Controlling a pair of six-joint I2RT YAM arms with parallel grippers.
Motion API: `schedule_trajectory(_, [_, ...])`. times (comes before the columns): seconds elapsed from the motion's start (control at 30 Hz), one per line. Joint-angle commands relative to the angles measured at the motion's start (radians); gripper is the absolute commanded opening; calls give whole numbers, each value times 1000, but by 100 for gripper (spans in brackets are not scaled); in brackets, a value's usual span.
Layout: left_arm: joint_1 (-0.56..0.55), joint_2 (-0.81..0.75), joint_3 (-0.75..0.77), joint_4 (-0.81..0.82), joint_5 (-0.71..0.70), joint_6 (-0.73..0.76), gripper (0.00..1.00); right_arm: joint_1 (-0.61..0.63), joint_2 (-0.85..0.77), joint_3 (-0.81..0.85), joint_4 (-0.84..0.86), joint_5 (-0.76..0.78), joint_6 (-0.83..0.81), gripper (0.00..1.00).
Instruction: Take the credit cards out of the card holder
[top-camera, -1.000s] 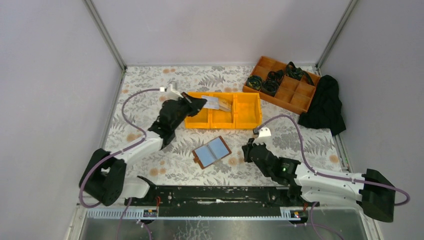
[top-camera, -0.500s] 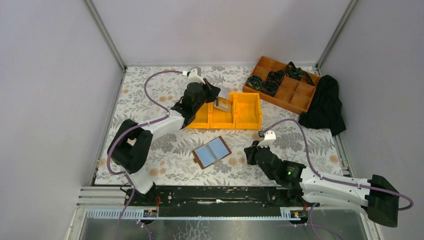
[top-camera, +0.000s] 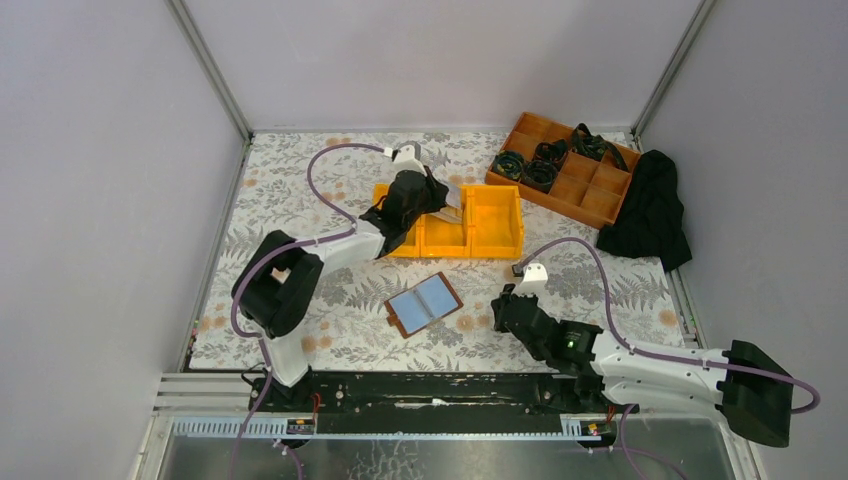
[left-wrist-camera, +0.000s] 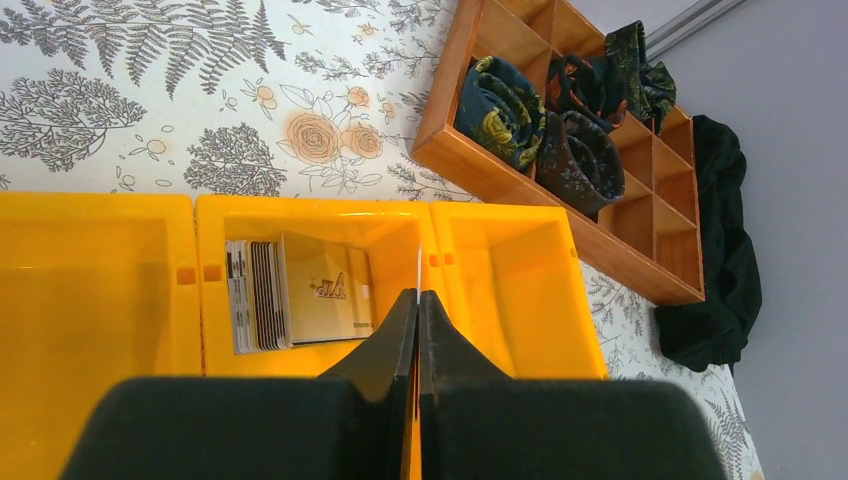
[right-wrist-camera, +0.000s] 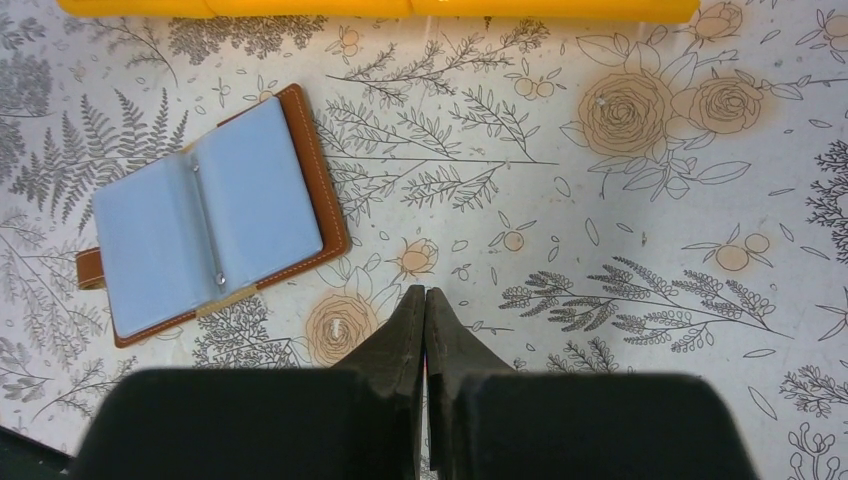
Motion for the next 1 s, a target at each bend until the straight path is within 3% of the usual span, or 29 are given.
schedule_trajectory(0.0, [-16, 5, -13, 7, -53, 15, 0, -5, 19, 4, 33, 34, 23, 2])
schedule_trajectory(0.4, [-17, 43, -41, 2, -52, -12, 0, -3, 30, -13, 52, 40, 24, 3])
schedule_trajectory(0.97, [-18, 158, 52, -5, -111, -61, 1, -12, 51, -15, 52, 37, 13, 3])
